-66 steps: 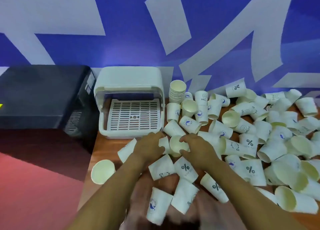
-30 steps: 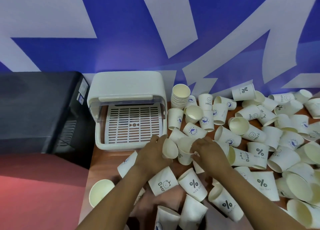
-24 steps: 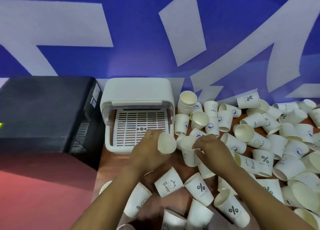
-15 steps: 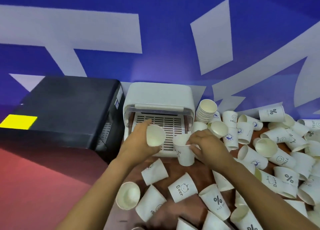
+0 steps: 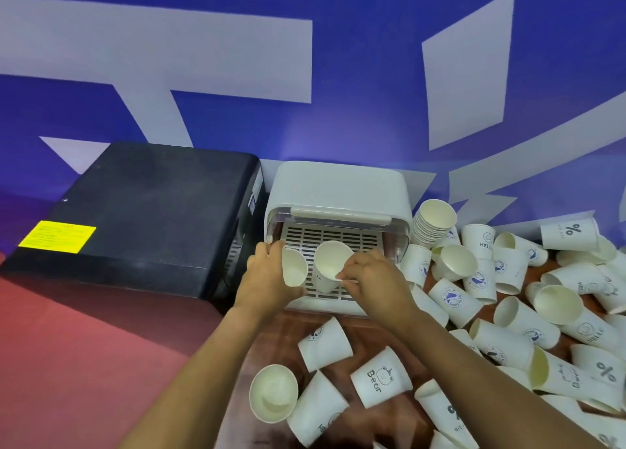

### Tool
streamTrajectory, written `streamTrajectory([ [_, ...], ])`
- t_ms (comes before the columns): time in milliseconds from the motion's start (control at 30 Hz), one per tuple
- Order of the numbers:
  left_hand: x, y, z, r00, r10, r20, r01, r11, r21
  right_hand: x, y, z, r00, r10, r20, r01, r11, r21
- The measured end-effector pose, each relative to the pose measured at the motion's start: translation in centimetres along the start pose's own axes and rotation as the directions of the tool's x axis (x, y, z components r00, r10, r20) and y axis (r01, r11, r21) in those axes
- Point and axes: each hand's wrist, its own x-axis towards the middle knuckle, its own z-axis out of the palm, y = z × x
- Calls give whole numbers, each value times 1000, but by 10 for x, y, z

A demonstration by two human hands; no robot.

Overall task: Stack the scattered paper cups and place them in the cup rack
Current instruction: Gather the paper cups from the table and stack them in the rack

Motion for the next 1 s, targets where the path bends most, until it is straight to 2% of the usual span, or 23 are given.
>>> streamTrajectory([
  [133,8,-4,13,999,53,5,-54,993,102,11,-2,11,998,14,66,-10,998,-56],
  [333,24,-9,32,995,96,24,-99,957,274,17,0,31,997,42,62,-36,995,-91],
  [467,28,-11,39,994,100,52,-112,929,354,21,0,37,987,68,144,-52,993,-109],
  [733,31,-16,40,990,68,120,-108,925,363,23,2,43,966,75,246,-47,992,-118],
  [833,26,-16,33,988,76,136,-118,933,339,20,3,38,966,87,242,-69,994,-84],
  [900,15,-14,28,985,108,132,-144,945,295,14,5,30,974,84,210,-74,996,-59],
  [1000,-14,-9,25,970,231,79,-243,943,226,-5,14,18,987,93,134,-88,995,-41],
])
